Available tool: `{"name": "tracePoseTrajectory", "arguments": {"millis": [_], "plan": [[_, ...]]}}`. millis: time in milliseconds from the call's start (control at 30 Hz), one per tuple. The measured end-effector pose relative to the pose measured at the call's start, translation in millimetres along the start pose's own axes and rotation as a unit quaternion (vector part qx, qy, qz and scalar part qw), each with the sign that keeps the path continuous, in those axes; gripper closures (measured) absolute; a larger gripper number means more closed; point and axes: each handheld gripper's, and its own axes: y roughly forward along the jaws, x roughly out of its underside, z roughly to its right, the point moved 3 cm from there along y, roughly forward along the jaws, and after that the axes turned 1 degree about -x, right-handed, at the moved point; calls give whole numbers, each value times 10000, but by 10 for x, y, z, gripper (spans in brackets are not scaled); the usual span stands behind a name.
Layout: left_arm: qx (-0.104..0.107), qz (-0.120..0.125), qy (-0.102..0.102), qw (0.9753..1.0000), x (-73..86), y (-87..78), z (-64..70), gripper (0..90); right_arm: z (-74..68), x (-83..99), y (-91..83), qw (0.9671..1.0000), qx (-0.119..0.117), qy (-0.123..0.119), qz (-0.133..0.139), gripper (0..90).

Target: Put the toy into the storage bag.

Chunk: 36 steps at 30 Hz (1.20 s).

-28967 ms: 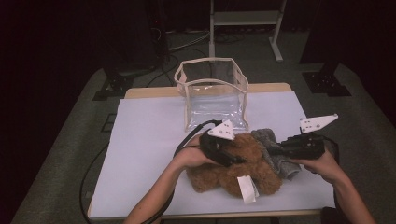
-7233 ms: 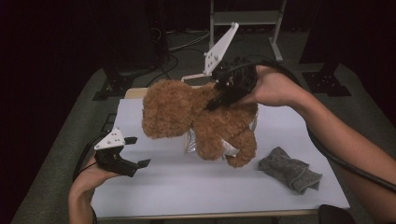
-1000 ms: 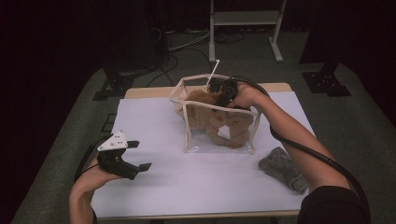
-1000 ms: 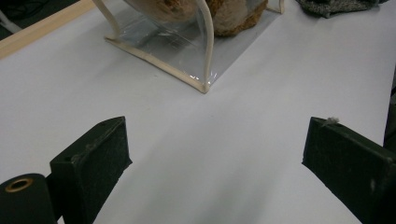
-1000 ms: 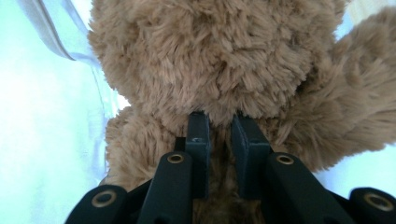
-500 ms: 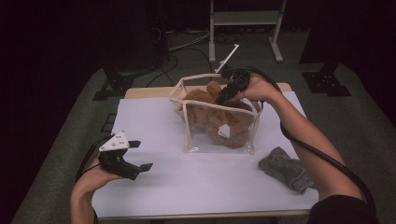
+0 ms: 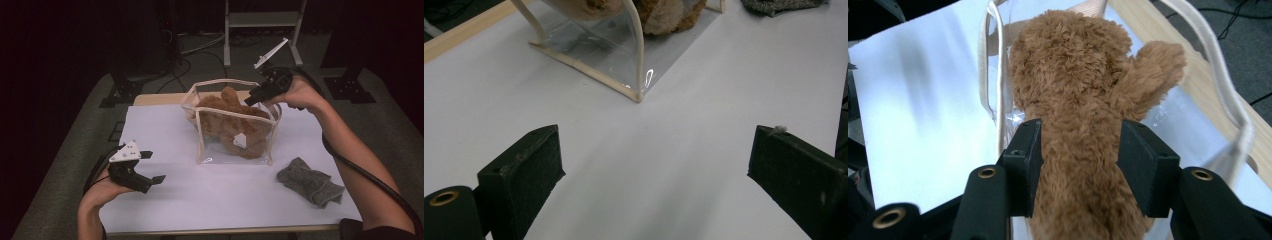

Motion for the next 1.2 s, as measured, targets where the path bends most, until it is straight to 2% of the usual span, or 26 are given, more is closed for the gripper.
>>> {"name": "tracePoseTrajectory", "arguments": {"millis": [200, 633, 867, 1200], "plan": [[71, 22, -2, 10000, 6, 22, 9, 62, -22, 113, -143, 9999, 71, 12, 104, 508], [49, 5, -17, 10000, 14, 29, -4, 62, -52, 367, -488, 9986, 132, 197, 477, 499], [51, -4, -65, 10000, 23, 40, -7, 62, -47, 508, -583, 9977, 151, 283, 595, 495], [40, -12, -76, 10000, 24, 42, -10, 62, -53, 812, -717, 9965, 177, 416, 701, 484]]}}
